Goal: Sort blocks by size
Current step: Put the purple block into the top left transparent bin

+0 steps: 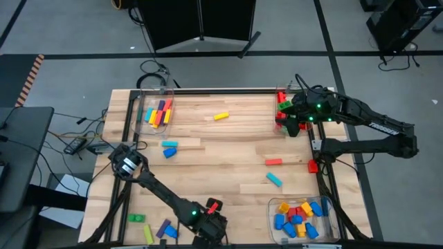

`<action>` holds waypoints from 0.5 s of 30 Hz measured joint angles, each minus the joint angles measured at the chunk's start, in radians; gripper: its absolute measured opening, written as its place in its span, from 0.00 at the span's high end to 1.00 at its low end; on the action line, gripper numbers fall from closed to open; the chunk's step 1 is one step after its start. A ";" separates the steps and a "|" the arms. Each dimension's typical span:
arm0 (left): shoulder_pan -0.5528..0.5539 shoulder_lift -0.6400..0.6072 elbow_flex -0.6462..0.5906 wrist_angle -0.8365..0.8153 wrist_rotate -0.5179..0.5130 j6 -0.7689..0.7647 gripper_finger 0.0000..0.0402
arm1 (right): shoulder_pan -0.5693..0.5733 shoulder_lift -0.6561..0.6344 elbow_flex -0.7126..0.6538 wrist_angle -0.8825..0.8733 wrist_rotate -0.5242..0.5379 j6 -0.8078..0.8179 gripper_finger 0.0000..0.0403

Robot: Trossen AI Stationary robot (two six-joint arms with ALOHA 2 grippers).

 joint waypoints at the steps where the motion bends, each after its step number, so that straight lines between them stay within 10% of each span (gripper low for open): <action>1: 0.001 0.006 0.000 -0.001 -0.004 -0.002 0.55 | 0.000 0.000 0.000 0.000 0.002 -0.001 0.29; 15: 0.011 0.037 0.000 0.005 -0.012 0.008 0.55 | 0.000 0.000 0.000 -0.009 0.016 0.002 0.29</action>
